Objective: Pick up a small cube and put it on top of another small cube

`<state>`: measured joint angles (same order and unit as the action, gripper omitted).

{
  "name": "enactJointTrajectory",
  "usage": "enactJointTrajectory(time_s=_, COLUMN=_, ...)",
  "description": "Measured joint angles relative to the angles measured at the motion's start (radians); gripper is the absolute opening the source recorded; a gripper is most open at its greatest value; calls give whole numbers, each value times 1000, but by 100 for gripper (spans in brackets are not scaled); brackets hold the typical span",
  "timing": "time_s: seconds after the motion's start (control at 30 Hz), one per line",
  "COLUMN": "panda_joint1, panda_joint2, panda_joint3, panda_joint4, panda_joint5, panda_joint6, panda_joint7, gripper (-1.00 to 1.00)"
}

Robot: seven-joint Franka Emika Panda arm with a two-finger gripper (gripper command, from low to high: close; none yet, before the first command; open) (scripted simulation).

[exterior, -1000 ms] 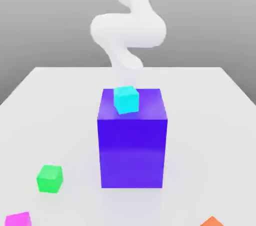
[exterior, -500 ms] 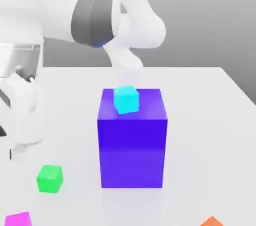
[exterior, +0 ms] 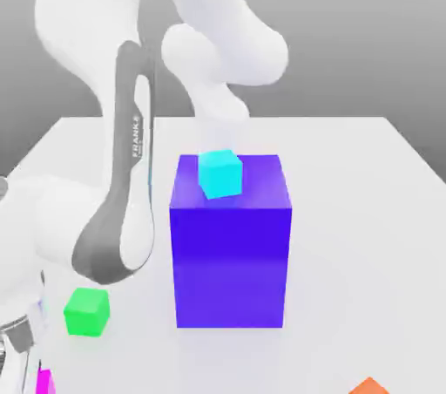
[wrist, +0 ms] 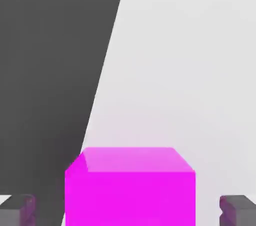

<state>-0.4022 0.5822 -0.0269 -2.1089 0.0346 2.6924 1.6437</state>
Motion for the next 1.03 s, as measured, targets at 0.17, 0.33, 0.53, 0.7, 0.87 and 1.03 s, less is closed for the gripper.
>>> enactJointTrajectory(time_s=0.17, panda_joint1=0, panda_joint2=-20, panda_joint3=-1, panda_joint4=-5, panda_joint5=0, panda_joint6=-15, panda_joint7=1, gripper=-100)
enactJointTrajectory(time_s=0.33, panda_joint1=13, panda_joint2=-181, panda_joint3=-21, panda_joint4=-86, panda_joint5=11, panda_joint6=-95, panda_joint7=80, gripper=-100)
enactJointTrajectory(time_s=0.53, panda_joint1=53, panda_joint2=-363, panda_joint3=-85, panda_joint4=-286, panda_joint5=34, panda_joint6=-78, panda_joint7=373, gripper=-100)
enactJointTrajectory(time_s=0.7, panda_joint1=61, panda_joint2=-515, panda_joint3=-130, panda_joint4=-458, panda_joint5=-3, panda_joint6=-57, panda_joint7=666, gripper=-100)
enactJointTrajectory(time_s=0.87, panda_joint1=48, panda_joint2=-489, panda_joint3=-127, panda_joint4=-532, panda_joint5=1, panda_joint6=43, panda_joint7=787, gripper=-100)
enactJointTrajectory(time_s=1.03, panda_joint1=35, panda_joint2=-396, panda_joint3=-104, panda_joint4=-529, panda_joint5=43, panda_joint6=132, panda_joint7=761, gripper=100)
